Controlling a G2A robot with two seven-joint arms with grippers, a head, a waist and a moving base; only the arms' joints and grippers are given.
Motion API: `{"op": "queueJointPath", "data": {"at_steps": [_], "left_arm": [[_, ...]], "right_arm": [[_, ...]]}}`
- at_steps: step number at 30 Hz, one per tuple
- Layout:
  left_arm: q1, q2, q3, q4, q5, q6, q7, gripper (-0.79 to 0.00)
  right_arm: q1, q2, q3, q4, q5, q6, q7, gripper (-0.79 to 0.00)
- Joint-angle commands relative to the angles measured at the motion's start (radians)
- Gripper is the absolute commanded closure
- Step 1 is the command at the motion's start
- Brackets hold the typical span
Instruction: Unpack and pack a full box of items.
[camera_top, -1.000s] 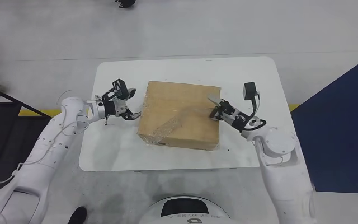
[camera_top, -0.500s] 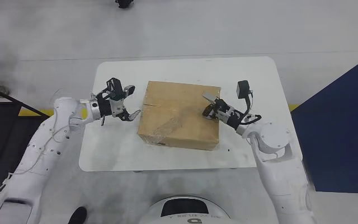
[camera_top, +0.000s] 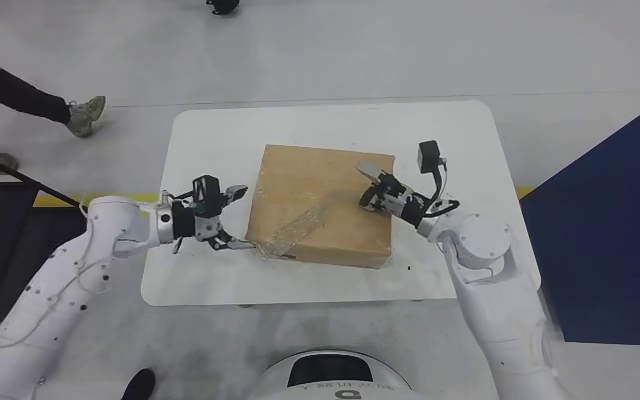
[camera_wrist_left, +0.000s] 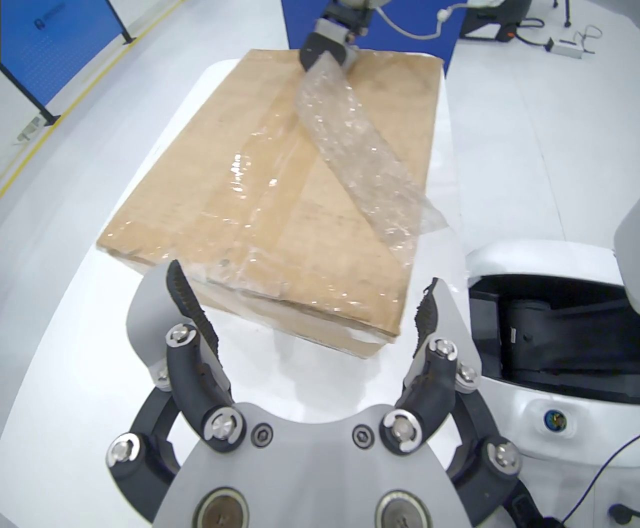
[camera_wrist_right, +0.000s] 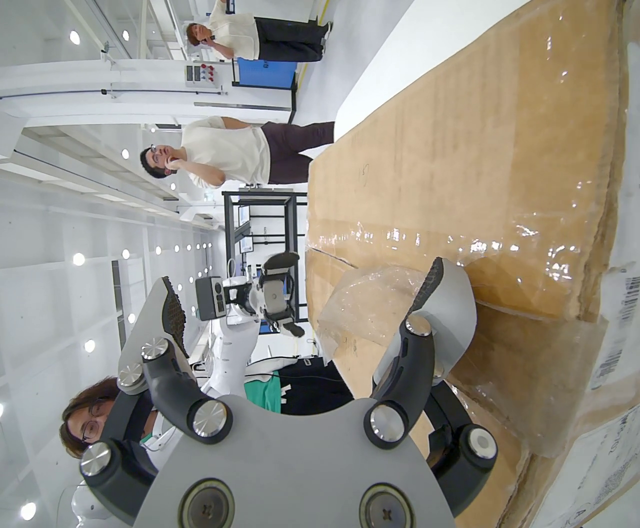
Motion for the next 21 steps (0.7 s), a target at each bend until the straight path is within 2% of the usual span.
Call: {"op": "queueJointPath", "data": {"at_steps": [1,7,11,14,21], "left_arm": [[0.016,0.026,0.006,-0.022,0.067,0.000,0.061,-0.785],[0.049,0.088,0.013,-0.043,0.260,0.000,0.268,-0.785],[0.054,0.109,0.018,-0.047,0.338,0.000,0.356,-0.785],[0.045,0.108,0.035,-0.059,0.381,0.007,0.351,-0.785],[0.060,0.086,0.071,-0.130,0.413,0.185,0.271,-0.785]], "right_arm": [[0.007,0.001,-0.007,0.004,0.000,0.001,0.001,-0.785],[0.019,0.006,-0.018,0.014,0.004,0.003,-0.002,-0.785],[0.023,0.009,-0.022,0.015,0.006,0.004,-0.005,-0.785],[0.022,0.011,-0.023,0.012,0.009,0.004,-0.010,-0.785],[0.010,0.017,-0.021,0.002,0.014,0.002,-0.023,-0.785]]}}
